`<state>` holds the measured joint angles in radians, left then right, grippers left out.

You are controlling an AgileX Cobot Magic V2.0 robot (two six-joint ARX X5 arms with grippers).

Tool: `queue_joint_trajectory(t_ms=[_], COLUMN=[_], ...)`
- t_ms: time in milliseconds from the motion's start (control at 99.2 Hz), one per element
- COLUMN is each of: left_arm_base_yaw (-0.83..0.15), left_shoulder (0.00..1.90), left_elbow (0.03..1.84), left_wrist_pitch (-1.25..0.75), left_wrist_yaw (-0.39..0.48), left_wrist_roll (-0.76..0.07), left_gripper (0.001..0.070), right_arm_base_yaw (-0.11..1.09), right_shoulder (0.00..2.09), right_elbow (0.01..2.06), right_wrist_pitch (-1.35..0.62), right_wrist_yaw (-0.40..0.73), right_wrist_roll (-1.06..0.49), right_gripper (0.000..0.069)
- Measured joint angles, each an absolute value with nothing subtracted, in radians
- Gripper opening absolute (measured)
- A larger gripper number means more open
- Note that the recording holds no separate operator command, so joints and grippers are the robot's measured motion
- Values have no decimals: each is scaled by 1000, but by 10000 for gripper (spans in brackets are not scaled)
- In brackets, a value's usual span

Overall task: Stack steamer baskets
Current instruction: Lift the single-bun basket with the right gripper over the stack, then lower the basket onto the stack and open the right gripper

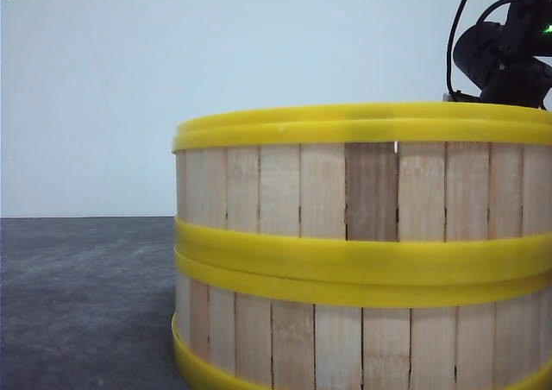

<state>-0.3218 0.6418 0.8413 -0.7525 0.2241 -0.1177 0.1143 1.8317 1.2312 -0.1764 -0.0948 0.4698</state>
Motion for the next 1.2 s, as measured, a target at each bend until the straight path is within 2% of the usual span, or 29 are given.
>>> queue_joint_trajectory(t_ms=[141,373,605,887,1058,1199], left_arm_base_yaw=[-322,-322,-322,-322,-322,-322], left_shoulder=[642,642,642,642,642,642], left_elbow=[841,841,841,841,841,841], left_wrist_pitch=[-752,-752,-752,-752,-752,-752], left_wrist_yaw=[224,224,224,224,224,224], left_wrist_roll=[-116,-115,-115,-115,-115,-115], left_gripper=[275,275,275,275,275,275], right_arm_base_yaw=[107,95,96,160,226,284], right_shoulder=[1747,1472,1258,1185,1192,1192], right_elbow=[1262,1323,1324,1323,1268,1214], right_wrist_pitch=[-213,-294,-600,-925,-933,-926], right_wrist_yaw=[-151,-286,-445,-449,-440,-385], right_wrist_roll=[476,425,260,43,-6,-20], right_gripper=[34,33,32,32,32,32])
